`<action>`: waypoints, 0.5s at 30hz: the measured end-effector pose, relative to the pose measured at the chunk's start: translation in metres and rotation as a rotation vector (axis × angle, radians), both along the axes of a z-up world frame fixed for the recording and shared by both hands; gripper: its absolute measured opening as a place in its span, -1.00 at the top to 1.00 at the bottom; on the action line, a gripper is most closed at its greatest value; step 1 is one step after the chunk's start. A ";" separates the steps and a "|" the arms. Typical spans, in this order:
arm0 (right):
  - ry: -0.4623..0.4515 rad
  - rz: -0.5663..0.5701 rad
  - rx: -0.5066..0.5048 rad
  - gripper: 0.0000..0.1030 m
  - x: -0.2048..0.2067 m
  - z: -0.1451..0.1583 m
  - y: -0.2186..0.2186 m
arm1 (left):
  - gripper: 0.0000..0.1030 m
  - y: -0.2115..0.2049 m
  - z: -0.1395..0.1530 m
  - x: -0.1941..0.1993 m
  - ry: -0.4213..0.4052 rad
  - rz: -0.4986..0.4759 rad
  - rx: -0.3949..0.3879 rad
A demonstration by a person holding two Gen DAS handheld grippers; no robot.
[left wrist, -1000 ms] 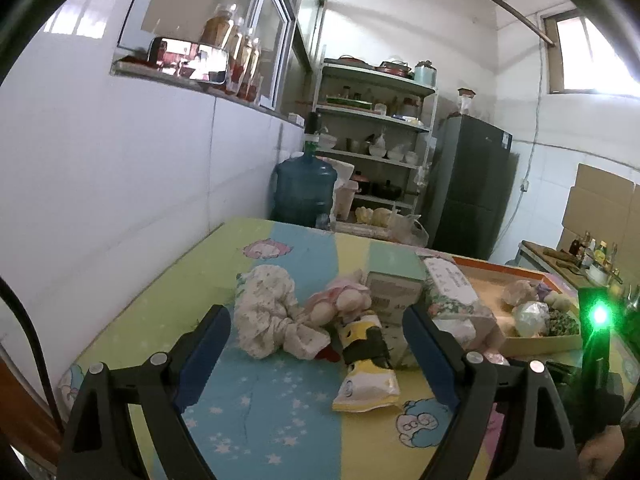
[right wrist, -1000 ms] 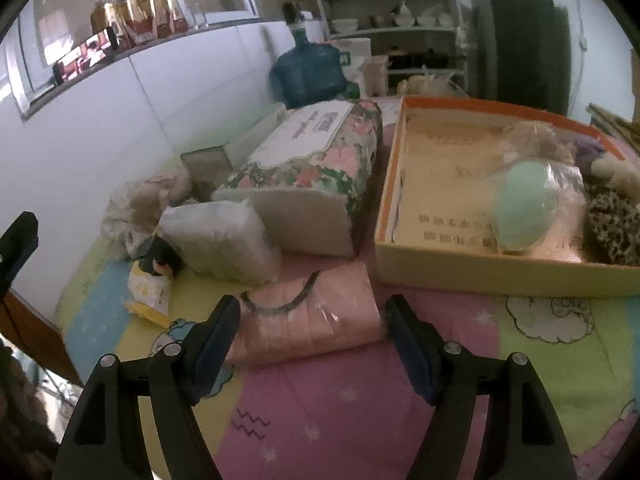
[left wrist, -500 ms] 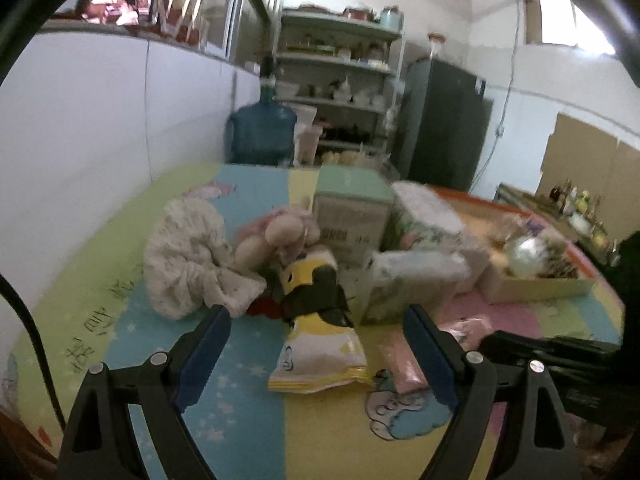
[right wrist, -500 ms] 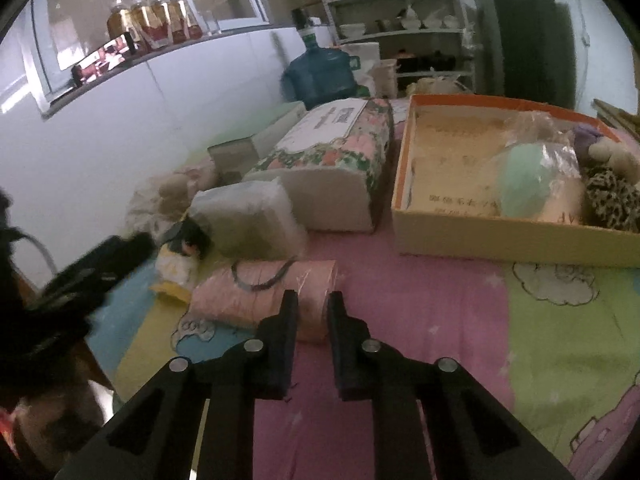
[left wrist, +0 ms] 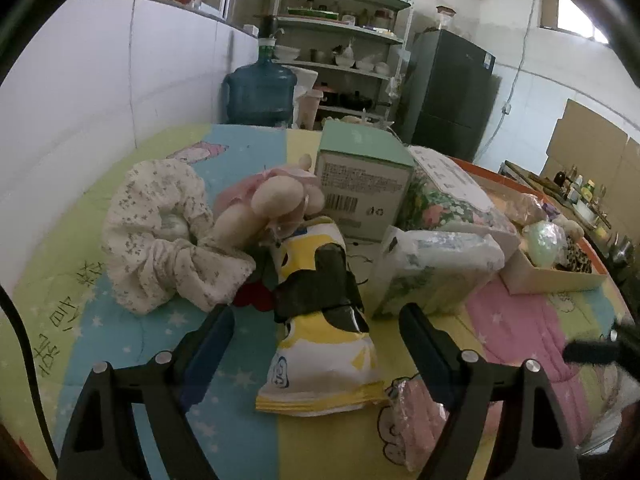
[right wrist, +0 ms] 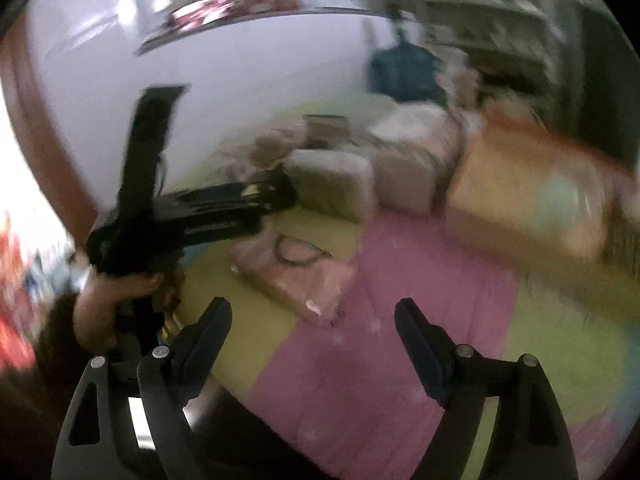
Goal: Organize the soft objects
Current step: 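Grasp the pink packet with the right tool while the left tool grasps the yellow-white packet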
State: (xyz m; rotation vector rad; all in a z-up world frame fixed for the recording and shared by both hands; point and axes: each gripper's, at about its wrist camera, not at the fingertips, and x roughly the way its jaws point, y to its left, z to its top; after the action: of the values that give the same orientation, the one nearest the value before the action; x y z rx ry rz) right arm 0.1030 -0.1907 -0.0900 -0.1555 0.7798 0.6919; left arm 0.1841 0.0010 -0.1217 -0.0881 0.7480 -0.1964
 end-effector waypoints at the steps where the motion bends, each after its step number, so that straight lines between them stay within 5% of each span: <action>1: -0.035 0.049 -0.046 -0.65 0.002 0.001 0.007 | -0.58 -0.001 -0.001 0.001 0.006 -0.001 0.006; 4: -0.091 0.217 -0.204 -0.65 0.013 -0.005 0.034 | -0.51 -0.003 -0.002 0.004 0.026 -0.008 0.022; 8: -0.036 0.334 -0.275 -0.64 0.035 -0.017 0.052 | -0.47 -0.005 -0.002 0.008 0.037 -0.019 0.027; 9: -0.017 0.342 -0.274 -0.55 0.038 -0.019 0.053 | -0.34 -0.004 -0.002 0.009 0.036 -0.025 0.023; 10: 0.001 0.345 -0.271 -0.06 0.040 -0.021 0.053 | -0.24 -0.003 -0.002 0.009 0.034 -0.030 0.018; 12: 0.010 0.326 -0.266 0.01 0.041 -0.022 0.052 | 0.13 0.000 -0.001 0.010 0.029 -0.049 -0.009; 15: 0.008 0.311 -0.241 0.03 0.031 -0.021 0.045 | 0.16 0.004 -0.002 0.009 0.027 -0.061 -0.023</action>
State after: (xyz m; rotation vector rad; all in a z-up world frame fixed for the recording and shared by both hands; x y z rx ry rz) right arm 0.1345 -0.1459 -0.1107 -0.5012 0.8548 0.8900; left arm 0.1932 0.0046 -0.1236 -0.0900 0.7761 -0.2627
